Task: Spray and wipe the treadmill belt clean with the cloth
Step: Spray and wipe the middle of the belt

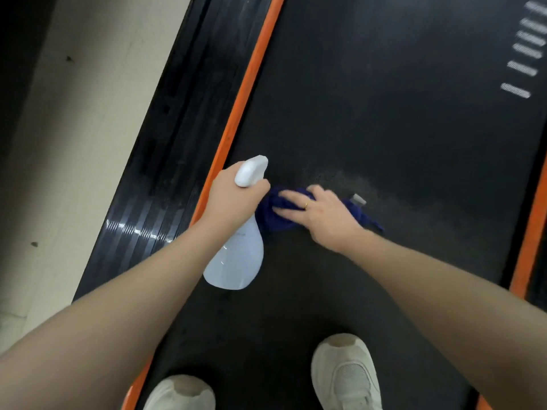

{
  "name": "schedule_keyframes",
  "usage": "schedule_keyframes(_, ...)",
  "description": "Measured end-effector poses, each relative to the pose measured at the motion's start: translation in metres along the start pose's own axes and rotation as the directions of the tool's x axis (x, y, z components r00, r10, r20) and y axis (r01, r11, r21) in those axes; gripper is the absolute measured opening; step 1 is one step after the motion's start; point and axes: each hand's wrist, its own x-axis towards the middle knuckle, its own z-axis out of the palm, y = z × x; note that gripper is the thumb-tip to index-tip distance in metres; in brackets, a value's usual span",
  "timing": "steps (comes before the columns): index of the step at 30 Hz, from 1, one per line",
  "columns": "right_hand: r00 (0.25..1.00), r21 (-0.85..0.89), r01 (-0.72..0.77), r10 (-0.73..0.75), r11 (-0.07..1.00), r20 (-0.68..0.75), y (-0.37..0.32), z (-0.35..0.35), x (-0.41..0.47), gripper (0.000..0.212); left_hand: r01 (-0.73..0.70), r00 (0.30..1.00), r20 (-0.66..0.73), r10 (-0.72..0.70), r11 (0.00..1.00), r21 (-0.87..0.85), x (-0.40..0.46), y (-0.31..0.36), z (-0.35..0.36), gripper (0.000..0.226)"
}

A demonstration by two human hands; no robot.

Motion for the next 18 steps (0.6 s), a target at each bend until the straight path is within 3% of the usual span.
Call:
schedule_keyframes(2, 0.942, 0.049, -0.290, 0.294, 0.956, -0.161, 0.038, -0.013, 0.021, 0.058, 0.006, 1.000, 0.019, -0.006, 1.000, 0.028, -0.002, 0.002, 0.000, 0.030)
schedule_keyframes(4, 0.833, 0.078, -0.524, 0.530, 0.848, -0.157, 0.054, -0.016, 0.027, 0.056, 0.001, 1.000, 0.014, -0.002, 0.999, 0.051, -0.004, 0.001, 0.000, 0.021)
schedule_keyframes(6, 0.841, 0.117, -0.518, 0.530, 0.847, -0.110, 0.033, -0.011, 0.010, 0.055, 0.015, 1.000, -0.006, -0.015, 0.999, 0.045, -0.006, 0.002, 0.000, 0.015)
schedule_keyframes(9, 0.960, 0.125, -0.277, 0.280, 0.953, -0.009, -0.012, 0.004, -0.031, 0.062, 0.050, 0.997, -0.055, -0.050, 0.999, 0.003, -0.008, 0.009, 0.001, 0.025)
schedule_keyframes(10, 0.975, 0.128, -0.222, 0.219, 0.966, 0.041, -0.012, 0.006, -0.036, 0.064, 0.045, 0.998, -0.054, -0.045, 0.999, 0.009, -0.007, 0.010, 0.003, 0.028)
schedule_keyframes(12, 0.985, 0.116, -0.172, 0.174, 0.978, -0.008, 0.019, 0.001, -0.021, 0.062, 0.009, 1.000, -0.028, -0.007, 0.998, 0.061, -0.006, 0.009, 0.007, 0.021)
schedule_keyframes(14, 0.906, 0.156, -0.388, 0.407, 0.909, -0.118, 0.056, -0.009, 0.006, 0.063, -0.017, 1.000, -0.012, 0.018, 0.993, 0.113, -0.007, 0.008, 0.011, 0.009)
schedule_keyframes(16, 0.749, 0.201, -0.615, 0.644, 0.763, -0.154, 0.065, -0.013, 0.022, 0.061, -0.034, 0.999, -0.036, 0.039, 0.991, 0.130, -0.008, 0.005, 0.013, 0.006)
schedule_keyframes(17, 0.731, 0.209, -0.630, 0.662, 0.748, -0.168, 0.052, -0.011, 0.022, 0.058, -0.042, 0.998, -0.042, 0.048, 0.989, 0.138, -0.011, 0.006, 0.013, 0.009)
schedule_keyframes(18, 0.771, 0.203, -0.561, 0.596, 0.802, -0.224, 0.034, -0.002, 0.017, 0.054, -0.045, 0.998, -0.042, 0.051, 0.990, 0.134, -0.014, 0.007, 0.013, 0.009)
